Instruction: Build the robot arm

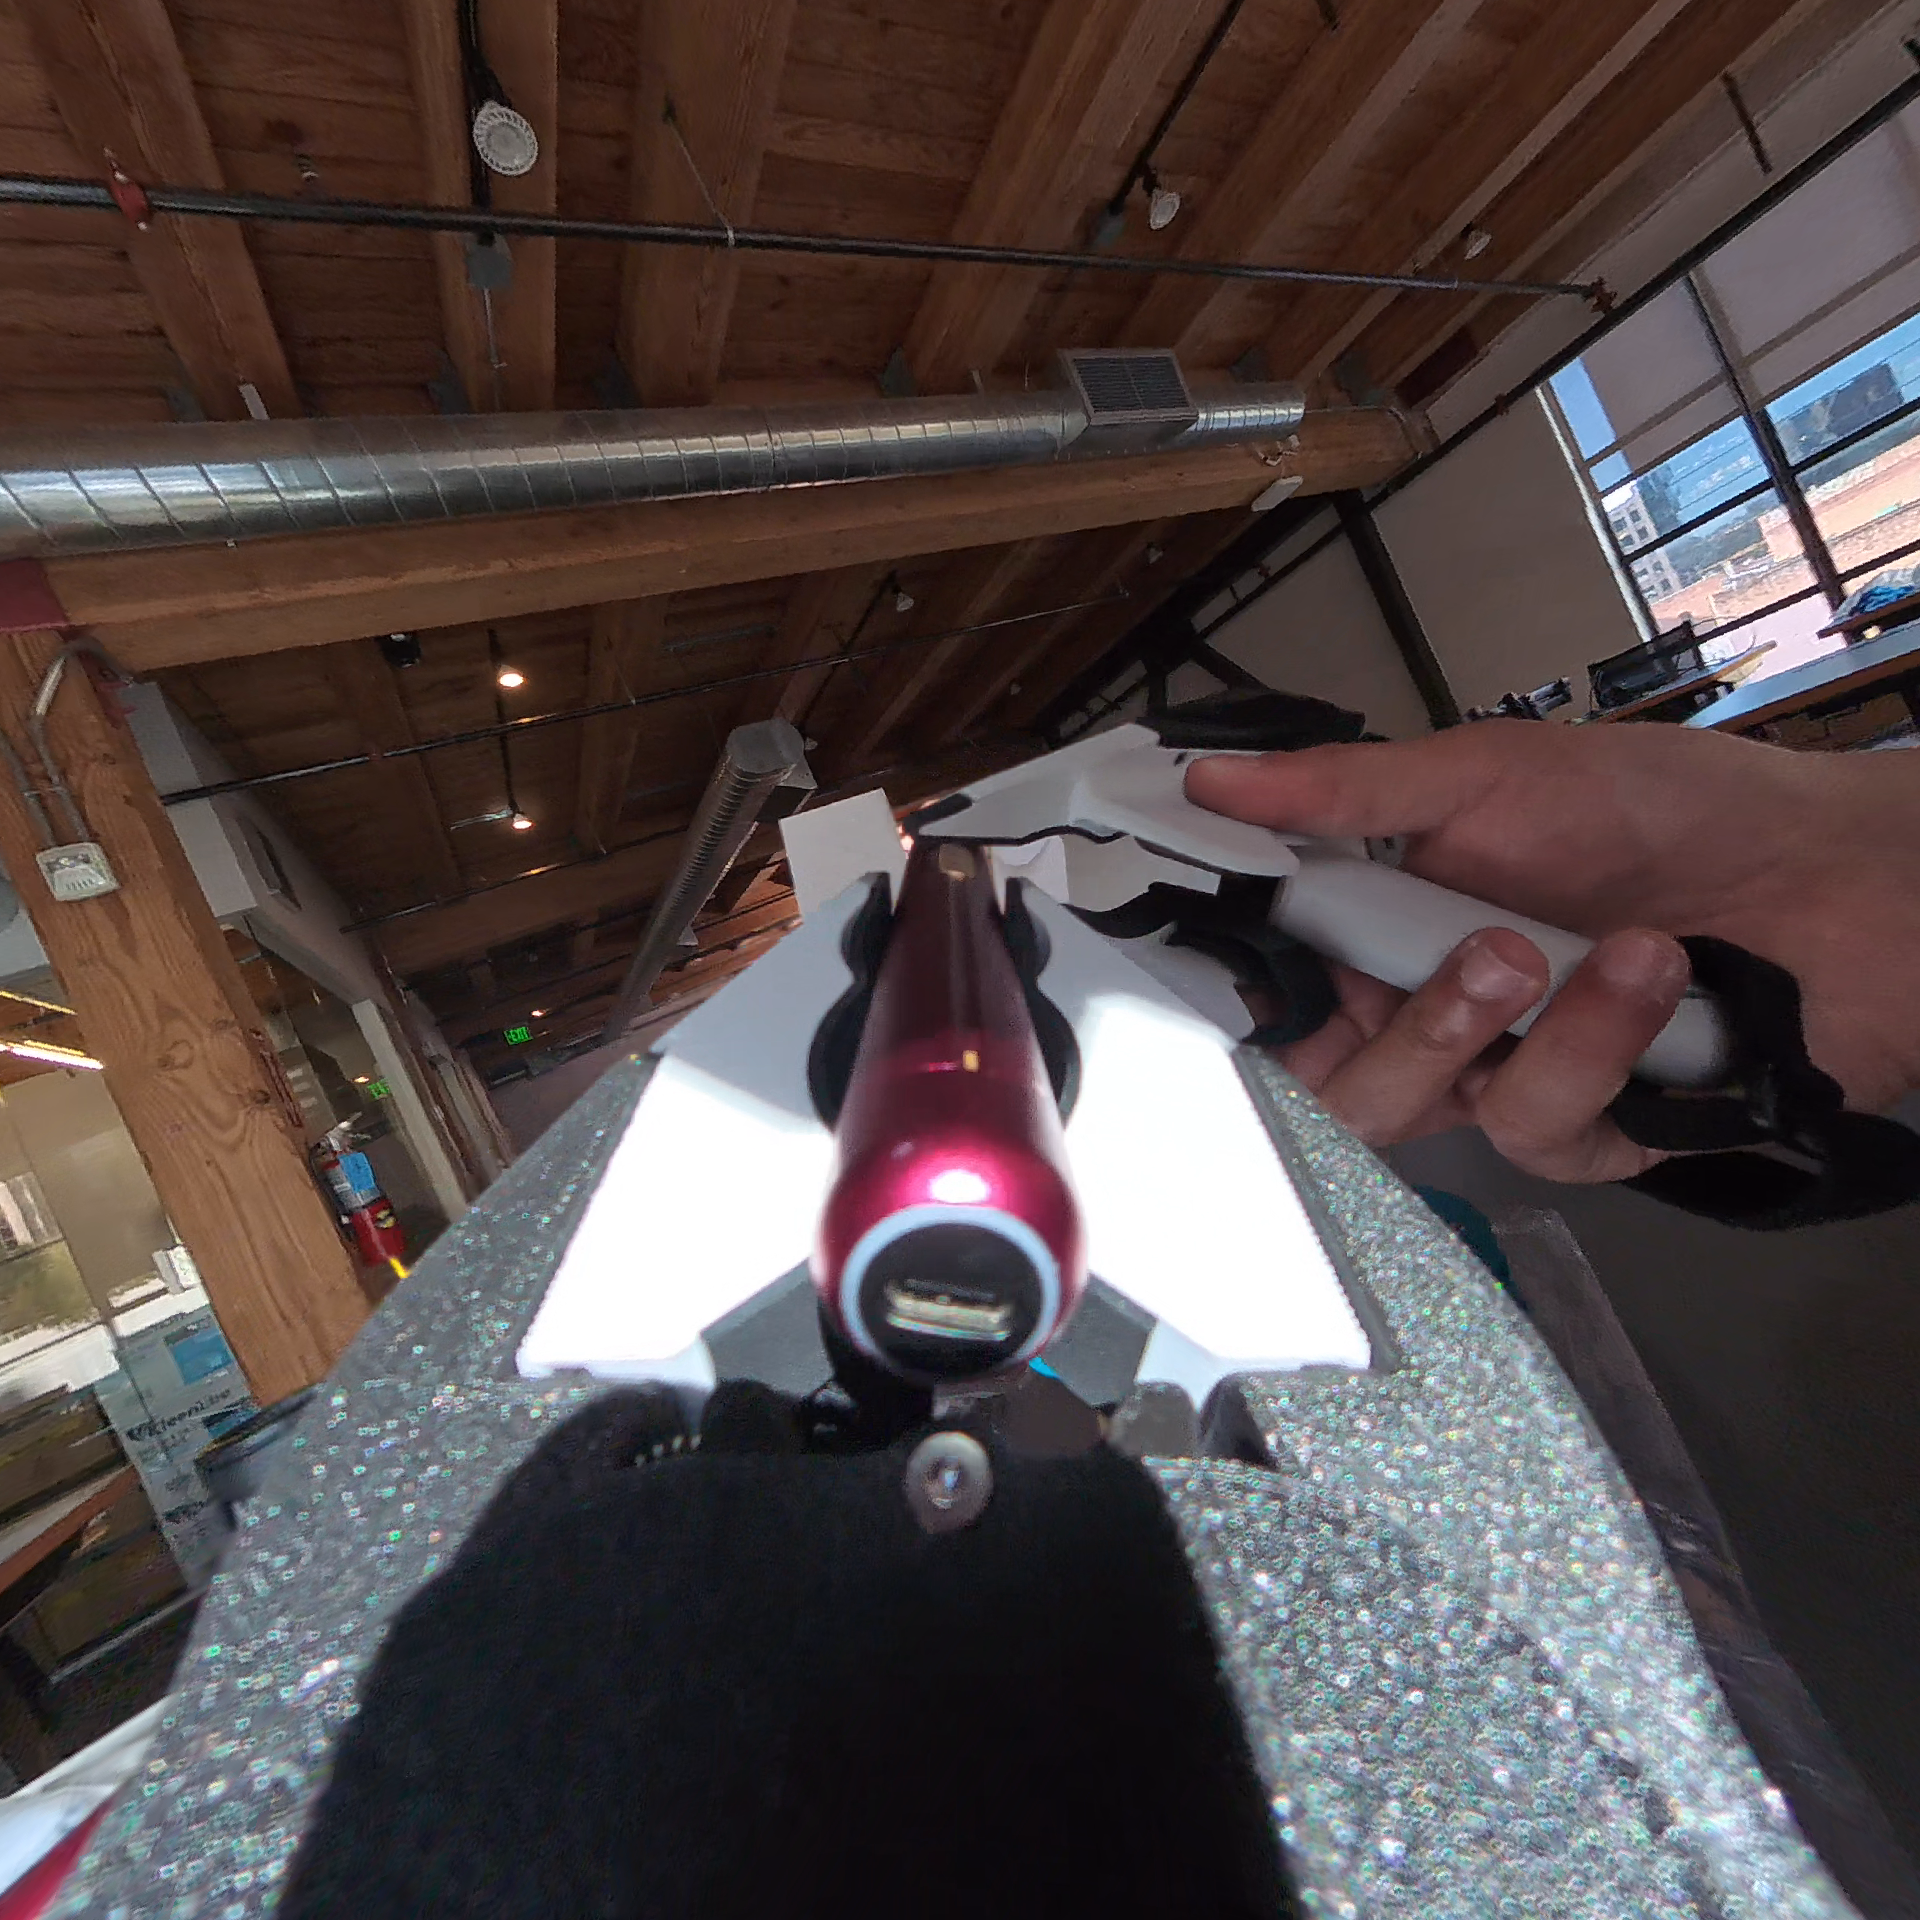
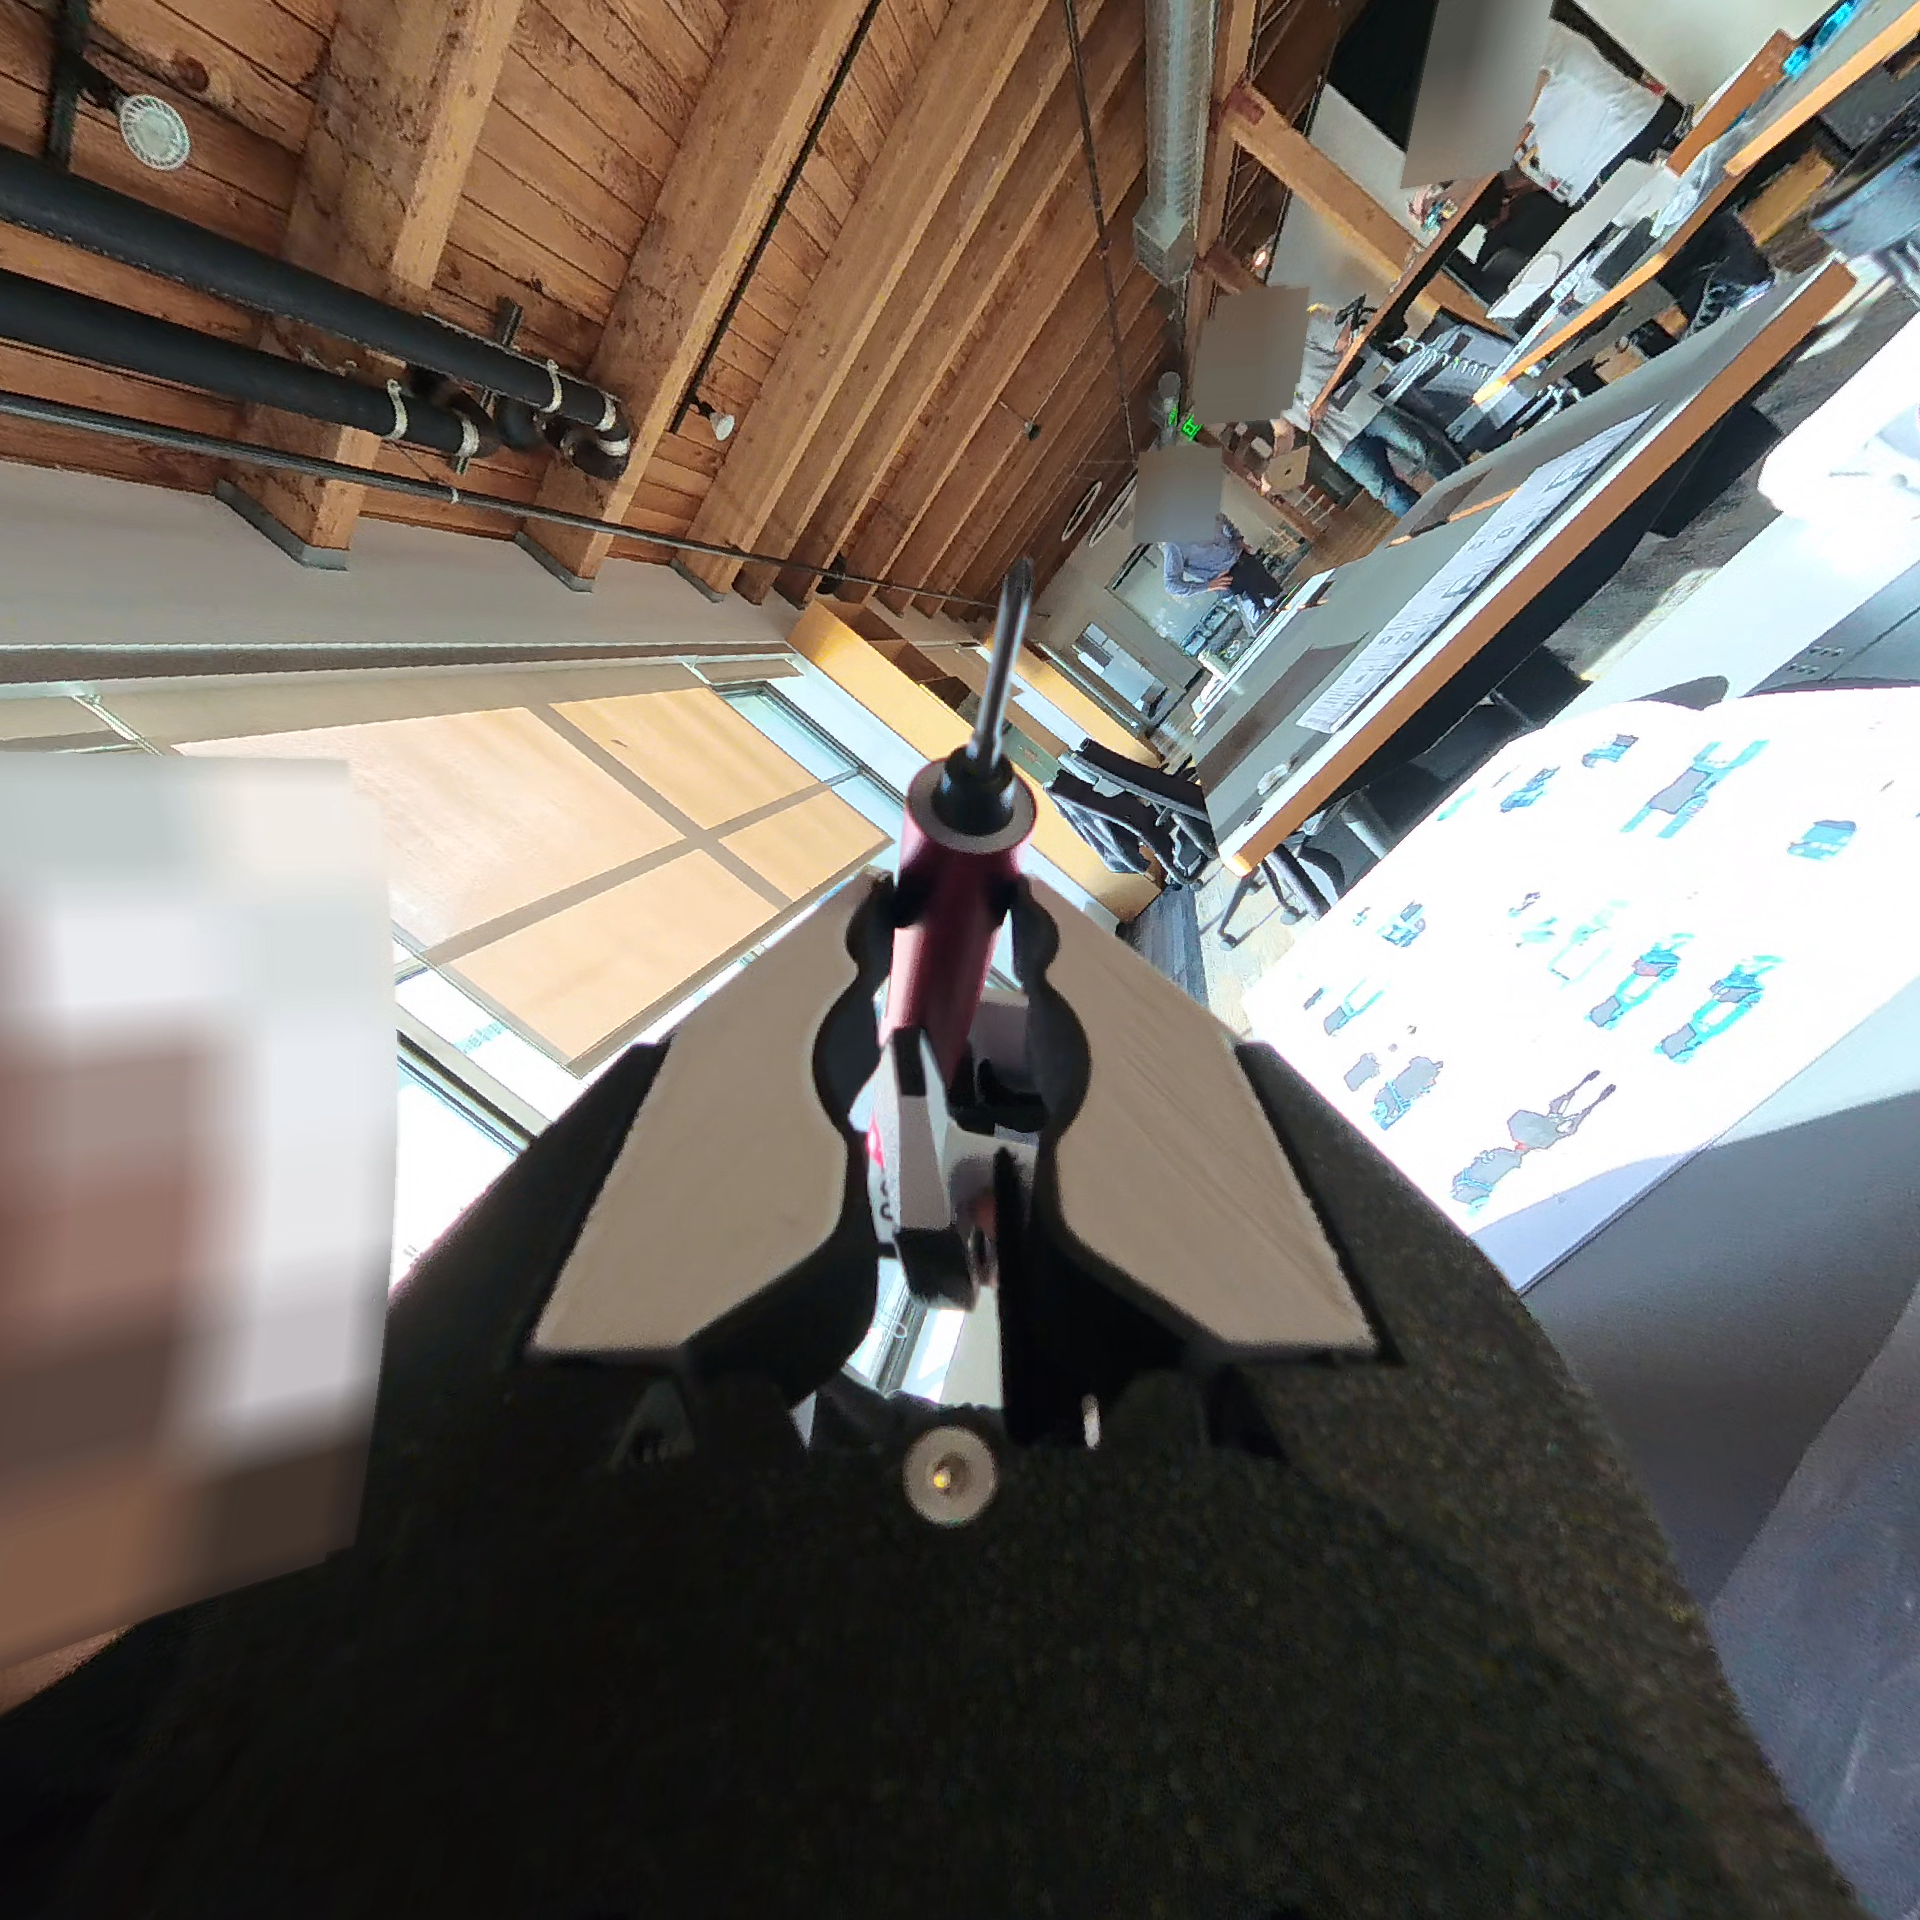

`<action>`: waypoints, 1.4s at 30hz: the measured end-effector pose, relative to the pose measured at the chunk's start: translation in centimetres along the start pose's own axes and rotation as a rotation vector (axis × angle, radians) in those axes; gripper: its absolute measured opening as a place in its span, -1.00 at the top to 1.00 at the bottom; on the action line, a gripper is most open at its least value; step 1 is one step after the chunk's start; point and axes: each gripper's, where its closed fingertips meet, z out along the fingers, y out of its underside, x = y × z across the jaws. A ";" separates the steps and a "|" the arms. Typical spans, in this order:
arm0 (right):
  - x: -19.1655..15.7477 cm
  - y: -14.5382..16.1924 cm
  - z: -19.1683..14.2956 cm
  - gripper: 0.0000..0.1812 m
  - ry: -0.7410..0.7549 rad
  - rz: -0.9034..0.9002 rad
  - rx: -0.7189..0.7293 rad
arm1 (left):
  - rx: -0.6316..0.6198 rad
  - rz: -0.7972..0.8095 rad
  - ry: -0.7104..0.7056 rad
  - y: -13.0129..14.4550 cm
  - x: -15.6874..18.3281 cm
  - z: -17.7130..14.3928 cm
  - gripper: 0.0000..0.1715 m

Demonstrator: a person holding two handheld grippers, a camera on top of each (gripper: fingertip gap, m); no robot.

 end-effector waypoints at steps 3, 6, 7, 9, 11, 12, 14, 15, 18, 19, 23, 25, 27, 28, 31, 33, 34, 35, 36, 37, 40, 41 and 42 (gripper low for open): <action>0.9 0.4 -0.4 0.76 0.027 -0.007 -0.030 | -0.048 -0.103 0.051 0.8 -0.2 -0.2 0.75; 2.8 0.7 -1.9 0.63 0.185 -0.133 -0.099 | -0.100 -0.267 0.102 2.1 -0.1 -1.1 0.75; 3.4 0.3 -3.4 0.56 0.257 -0.213 -0.111 | -0.127 -0.312 0.096 2.7 -0.1 -1.7 0.76; 4.6 -1.4 -7.7 0.53 0.433 -0.420 -0.091 | -0.217 -0.415 0.094 4.2 0.5 -3.1 0.76; 5.7 -3.1 -12.7 0.51 0.630 -0.632 -0.048 | -0.320 -0.469 0.064 5.8 1.5 -4.5 0.76; 6.2 -3.4 -14.8 0.49 0.703 -0.723 -0.030 | -0.361 -0.494 0.060 6.4 2.2 -5.1 0.76; 7.4 -3.0 -17.8 0.43 0.806 -0.833 -0.010 | -0.431 -0.561 0.041 7.5 3.7 -5.7 0.77; 8.0 -2.4 -18.5 0.43 0.825 -0.854 -0.005 | -0.469 -0.588 0.037 8.1 4.5 -5.8 0.77; 8.6 -0.9 -18.8 0.45 0.776 -0.894 0.043 | -0.561 -0.618 0.015 10.0 5.6 -5.6 0.76; 8.5 -0.8 -18.8 0.47 0.752 -0.902 0.075 | -0.557 -0.627 0.015 10.2 5.7 -5.3 0.76; 8.1 -1.1 -19.3 0.51 0.713 -0.909 0.214 | -0.555 -0.596 0.030 10.4 5.2 -4.5 0.76; 7.7 -1.2 -19.5 0.54 0.719 -0.947 0.218 | -0.567 -0.605 0.067 10.5 5.4 -4.3 0.76; 7.8 -1.2 -19.7 0.57 0.736 -0.952 0.215 | -0.574 -0.629 0.080 10.5 5.3 -4.1 0.76; 7.9 -1.0 -19.6 0.57 0.728 -0.948 0.204 | -0.582 -0.625 0.083 10.5 5.2 -4.0 0.76; 8.3 -1.0 -19.5 0.58 0.745 -0.944 0.191 | -0.617 -0.609 0.107 11.0 5.3 -3.8 0.76; 8.5 -1.1 -19.5 0.58 0.753 -0.942 0.183 | -0.621 -0.619 0.134 11.0 5.6 -3.5 0.76; 8.7 -1.1 -19.5 0.58 0.758 -0.940 0.179 | -0.625 -0.618 0.144 11.0 5.8 -3.5 0.76; 8.7 -1.1 -19.5 0.58 0.760 -0.940 0.177 | -0.631 -0.606 0.148 11.1 5.9 -3.4 0.76; 8.6 -1.1 -19.5 0.59 0.761 -0.944 0.181 | -0.636 -0.594 0.153 11.1 5.9 -3.3 0.76; 8.5 -1.1 -19.5 0.61 0.761 -0.951 0.186 | -0.639 -0.590 0.156 11.1 5.9 -3.3 0.76; 8.5 -1.0 -19.5 0.63 0.750 -0.946 0.180 | -0.631 -0.614 0.159 10.8 5.7 -3.3 0.77; 8.4 -0.9 -19.3 0.63 0.740 -0.945 0.177 | -0.628 -0.622 0.156 10.8 5.5 -3.3 0.77; 8.4 -0.8 -19.3 0.62 0.738 -0.951 0.173 | -0.635 -0.623 0.151 10.9 5.3 -3.5 0.77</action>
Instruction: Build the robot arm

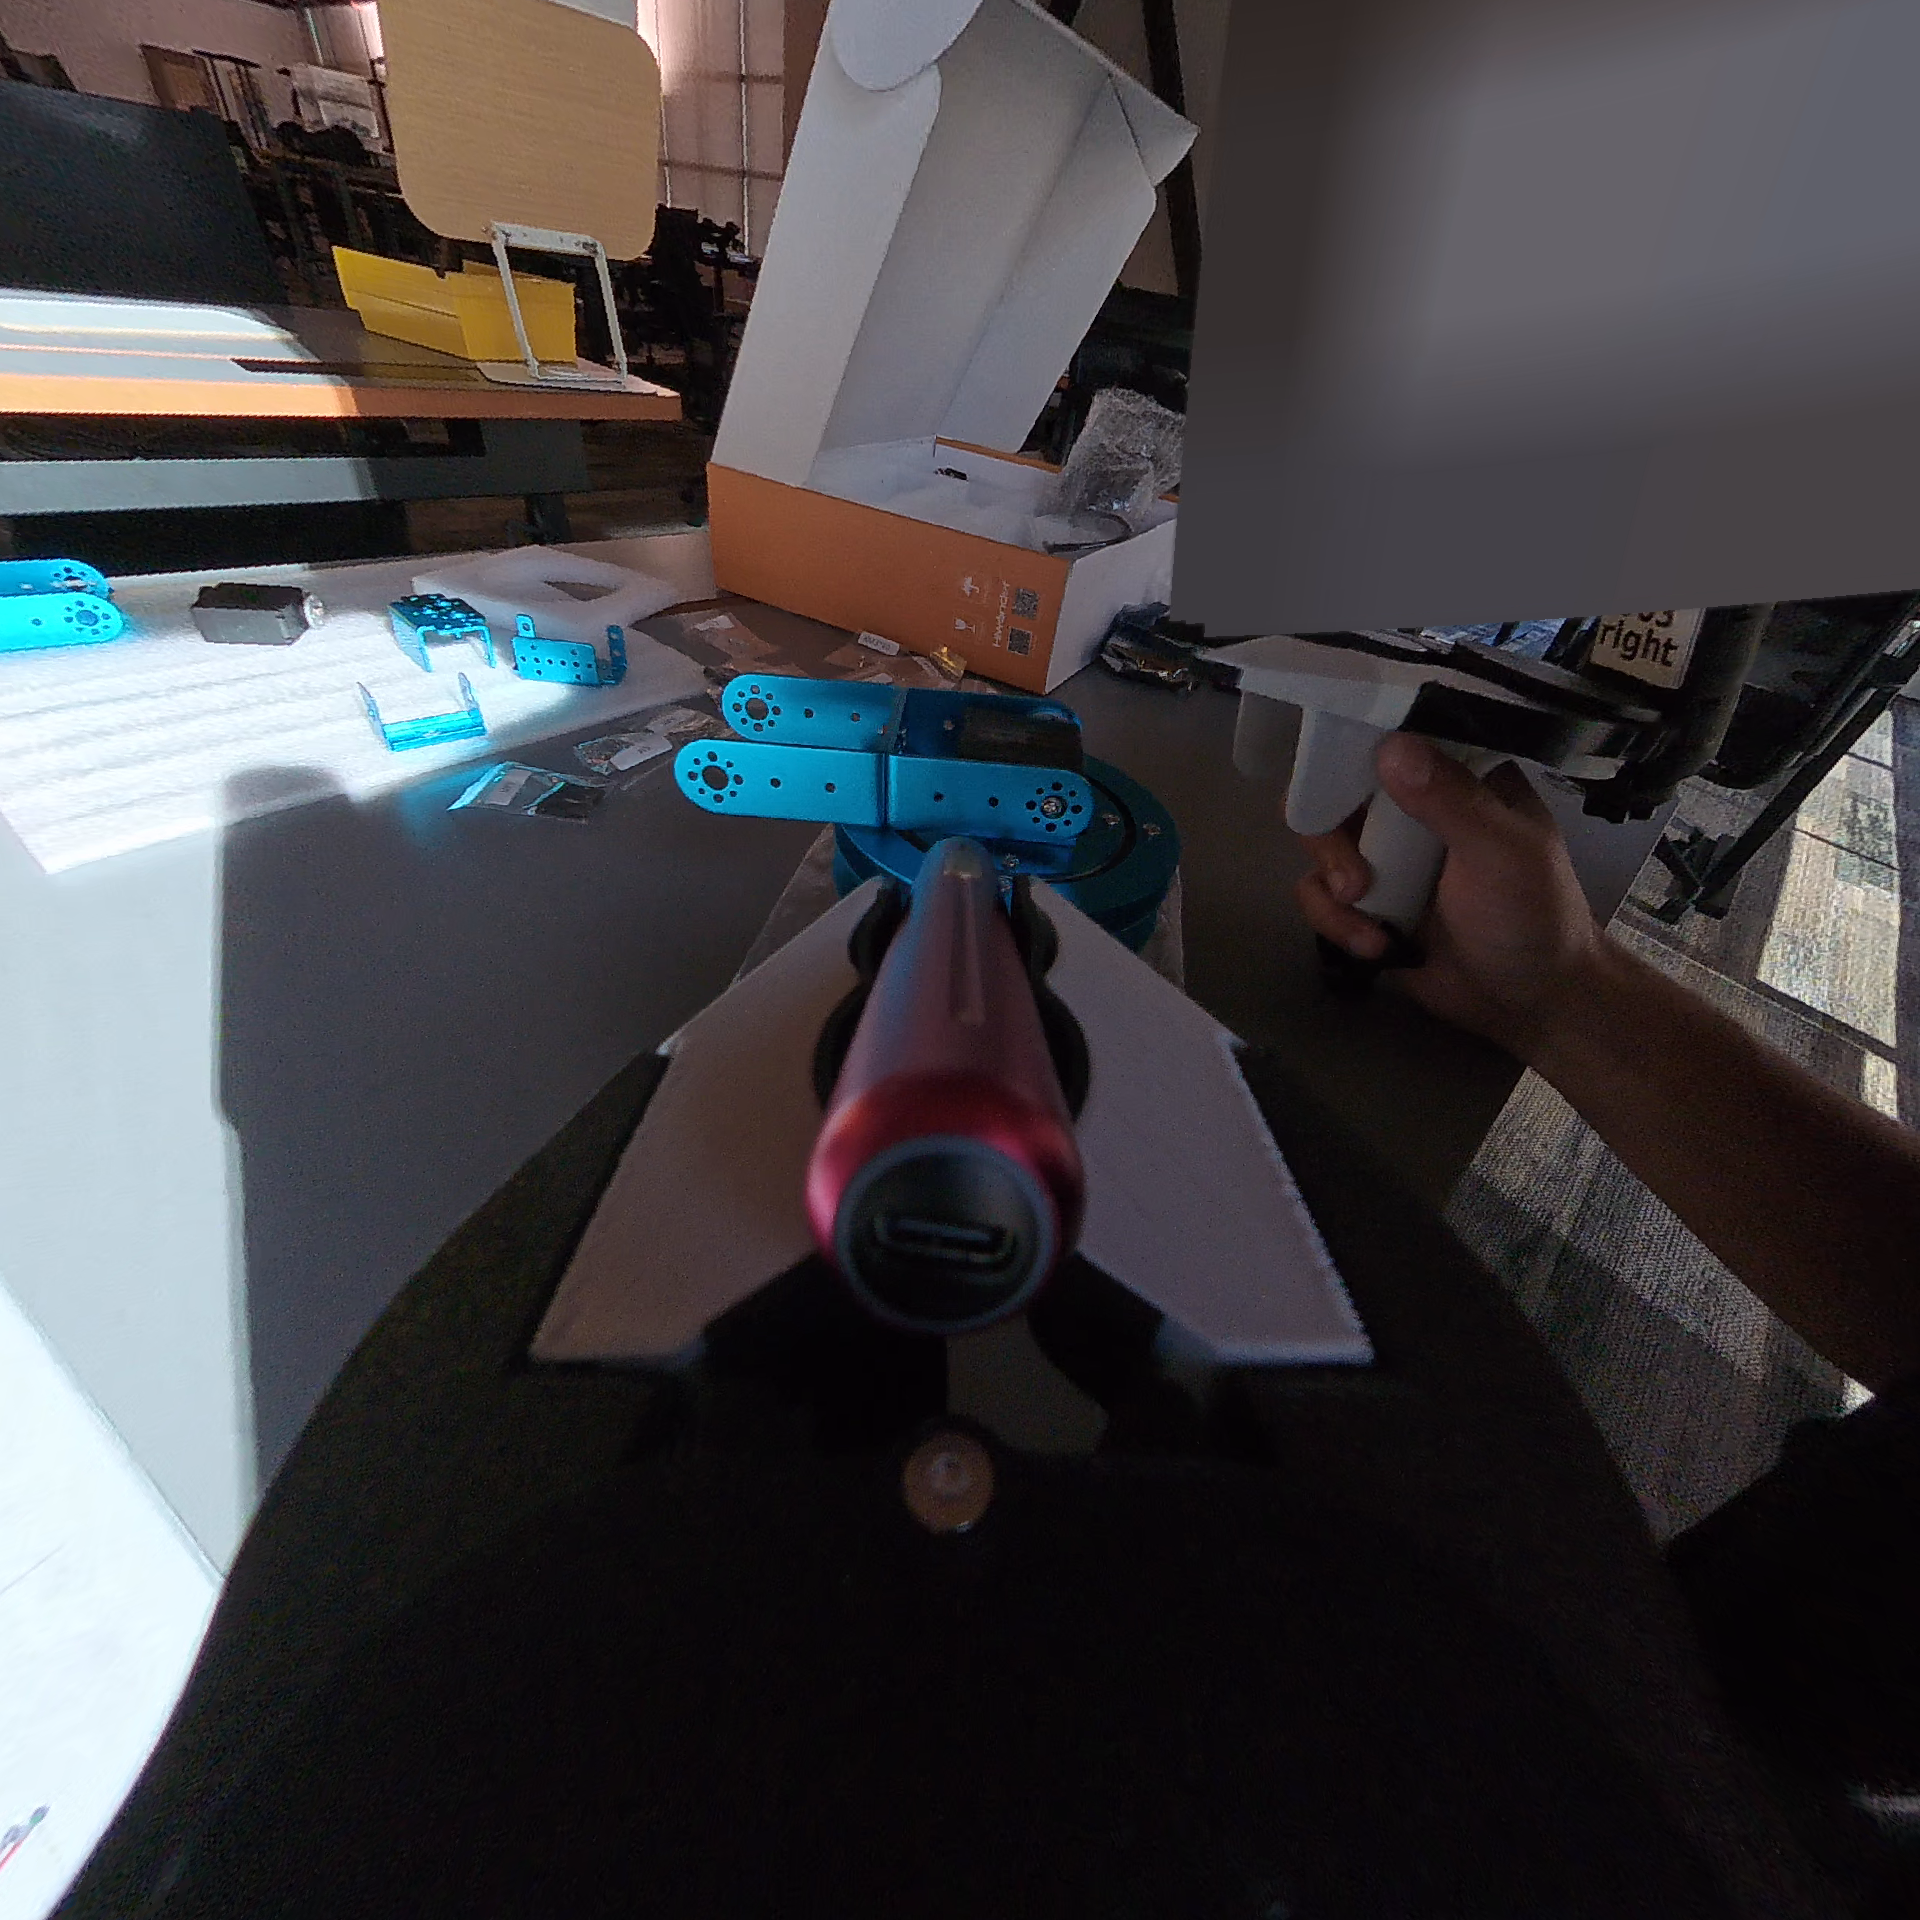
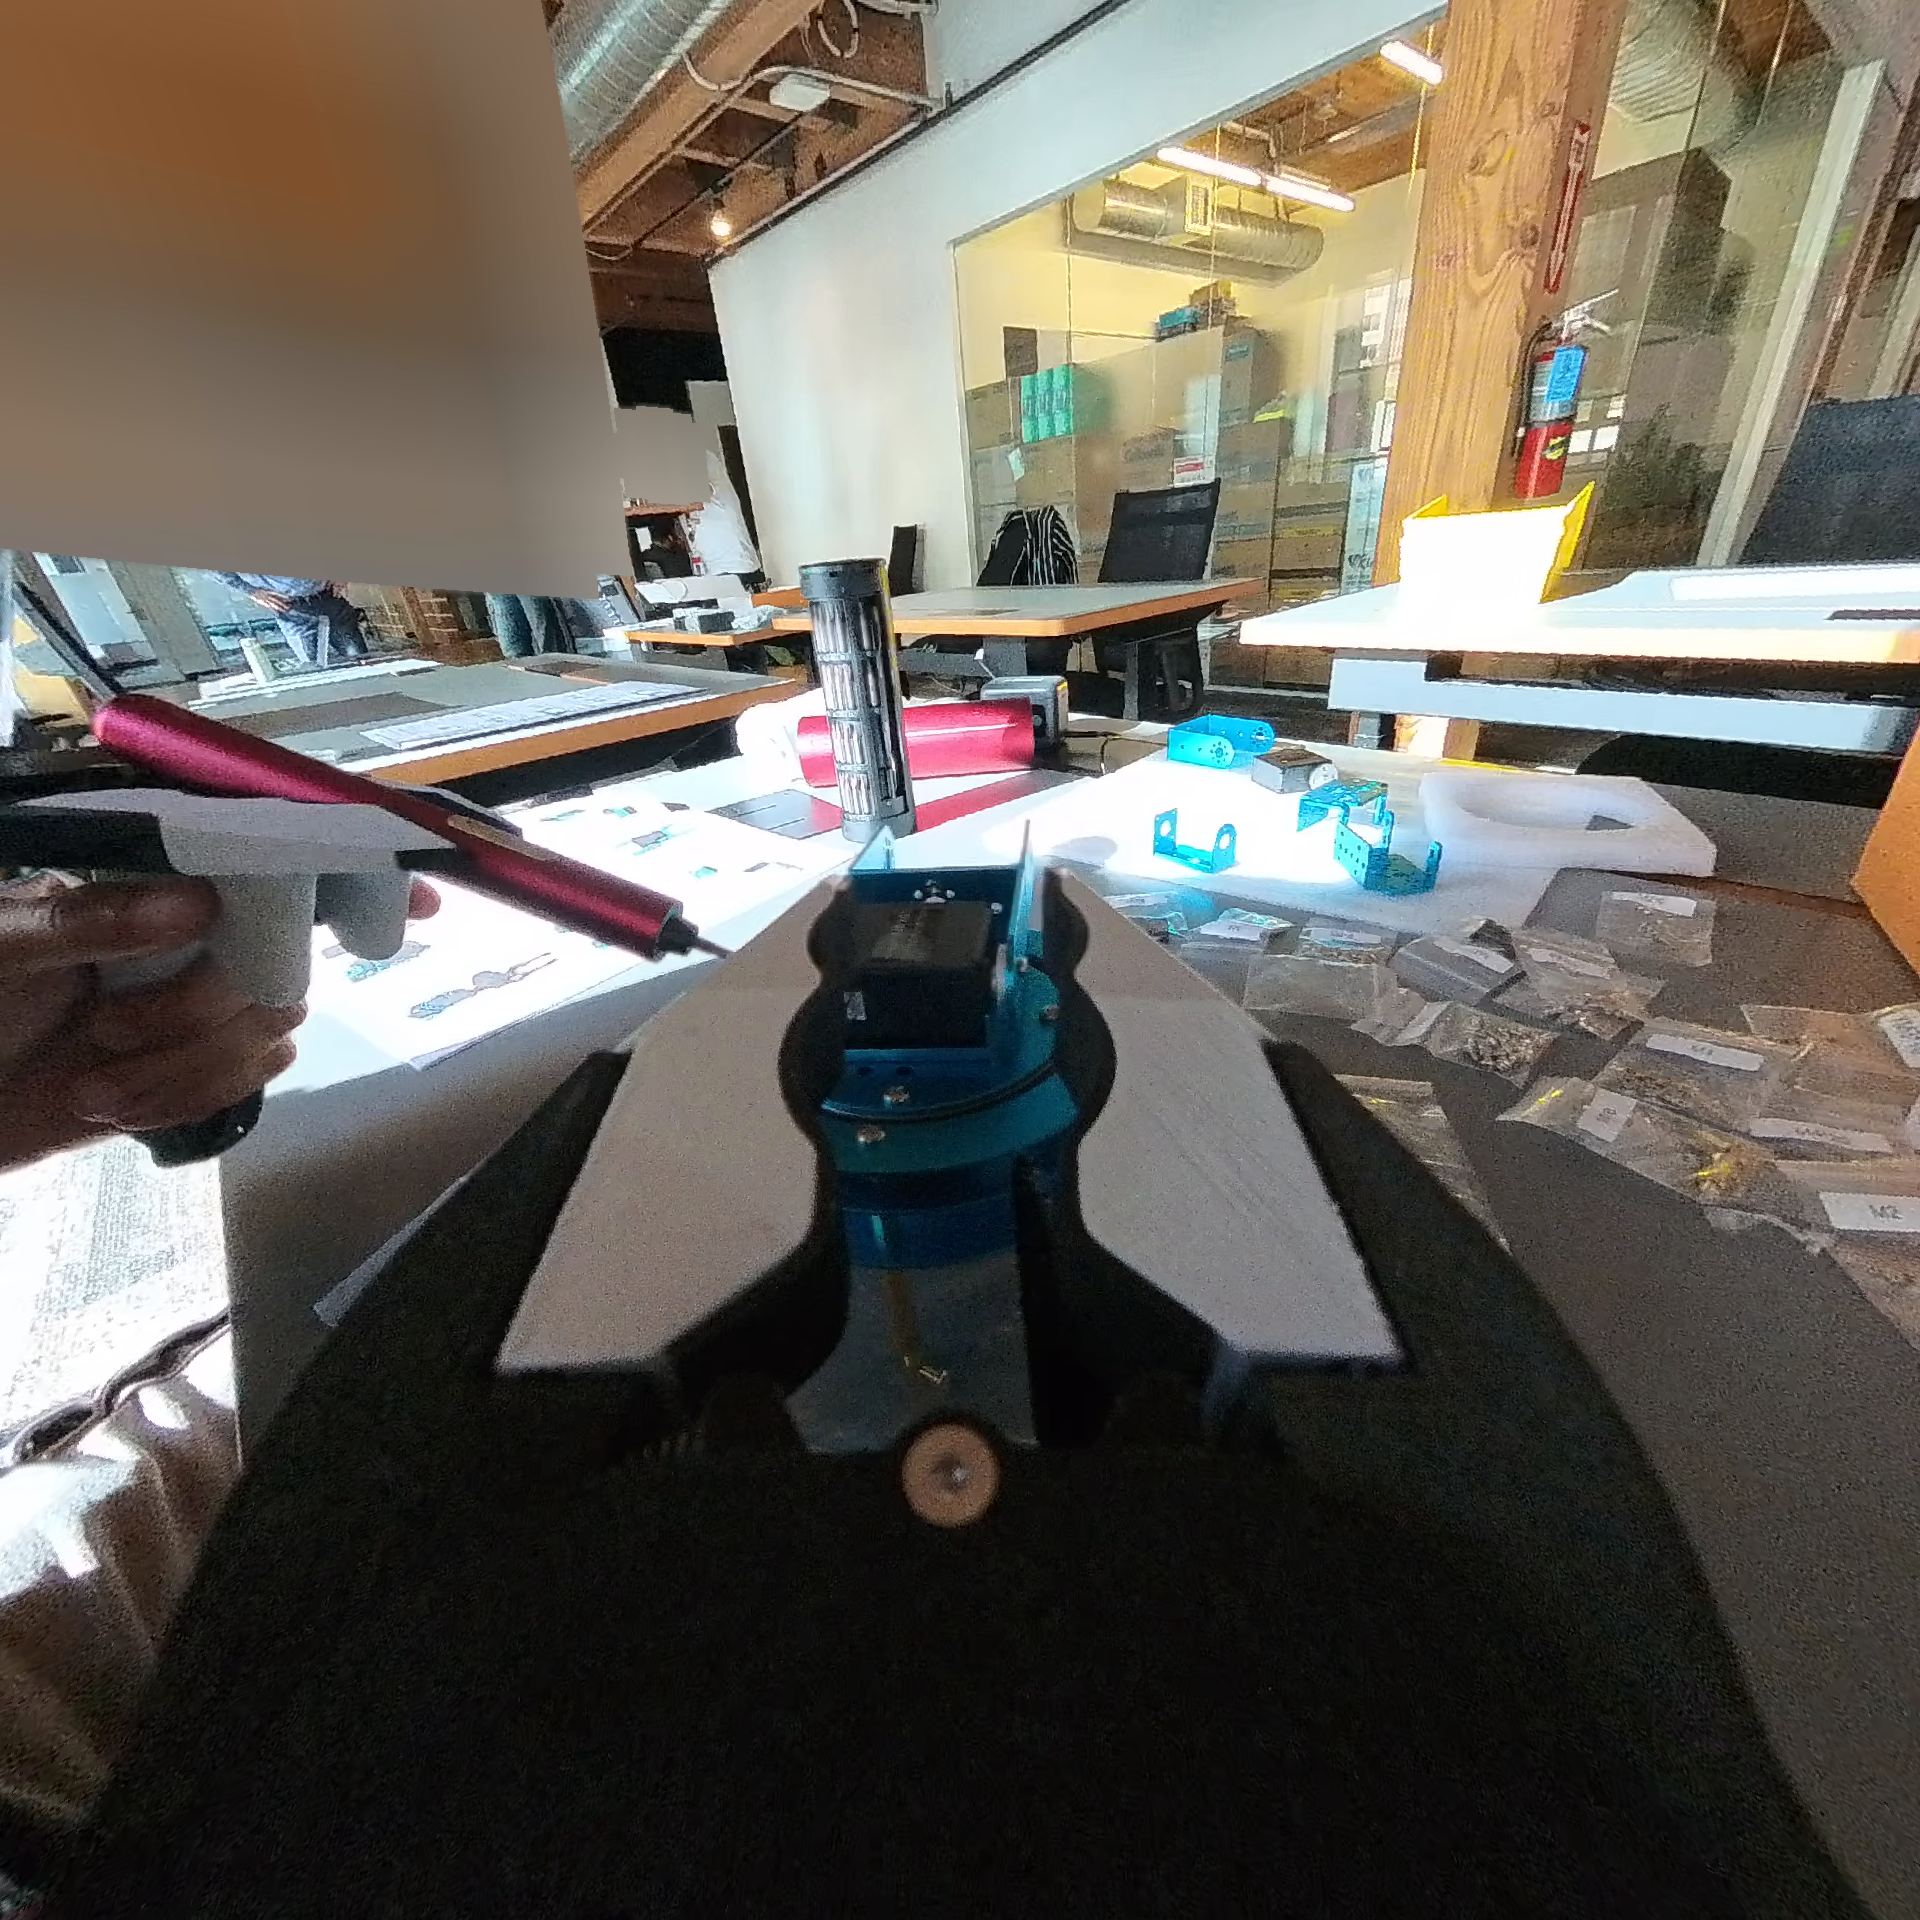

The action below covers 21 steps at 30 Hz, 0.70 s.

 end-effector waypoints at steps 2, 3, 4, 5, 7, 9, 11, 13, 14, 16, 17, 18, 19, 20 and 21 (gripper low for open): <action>-0.4 0.2 0.1 0.62 -0.006 -0.017 -0.009 | -0.007 0.000 -0.005 0.0 -0.4 -0.3 0.77; -0.8 0.1 0.1 0.63 -0.018 -0.022 -0.008 | 0.004 -0.010 0.000 -0.1 -0.5 -0.4 0.77; -1.3 0.0 0.1 0.64 -0.029 -0.027 -0.008 | 0.014 -0.026 0.015 -0.3 -0.3 -0.6 0.76; -1.9 0.1 0.2 0.65 -0.042 -0.039 -0.024 | 0.024 -0.047 0.035 -0.6 -0.1 -0.7 0.76; -3.7 0.7 0.6 0.67 -0.077 -0.091 -0.101 | 0.060 -0.085 0.068 -1.3 0.2 -1.2 0.76; -6.0 1.7 1.2 0.67 -0.149 -0.126 -0.200 | 0.093 -0.130 0.121 -1.9 0.8 -1.8 0.77; -7.5 2.9 1.5 0.67 -0.205 -0.130 -0.301 | 0.121 -0.168 0.160 -2.5 1.1 -2.4 0.76; -7.9 3.6 1.9 0.62 -0.214 -0.131 -0.338 | 0.140 -0.191 0.185 -2.9 1.3 -2.8 0.77; -7.8 3.6 2.0 0.61 -0.210 -0.124 -0.327 | 0.142 -0.200 0.192 -3.0 1.2 -2.9 0.77; -7.5 3.1 2.3 0.65 -0.193 -0.079 -0.293 | 0.146 -0.209 0.207 -3.1 1.3 -3.1 0.77; -7.5 2.9 2.4 0.66 -0.192 -0.056 -0.281 | 0.150 -0.212 0.213 -3.1 1.4 -3.3 0.76; -7.4 2.7 2.4 0.67 -0.190 -0.039 -0.268 | 0.151 -0.214 0.223 -3.1 1.5 -3.3 0.76; -7.5 2.5 2.5 0.68 -0.195 -0.029 -0.259 | 0.152 -0.213 0.228 -3.2 1.6 -3.4 0.77; -7.7 2.4 2.5 0.70 -0.202 -0.020 -0.251 | 0.155 -0.209 0.233 -3.2 1.8 -3.5 0.76; -7.8 2.2 2.5 0.70 -0.213 -0.002 -0.240 | 0.158 -0.208 0.245 -3.2 2.0 -3.5 0.77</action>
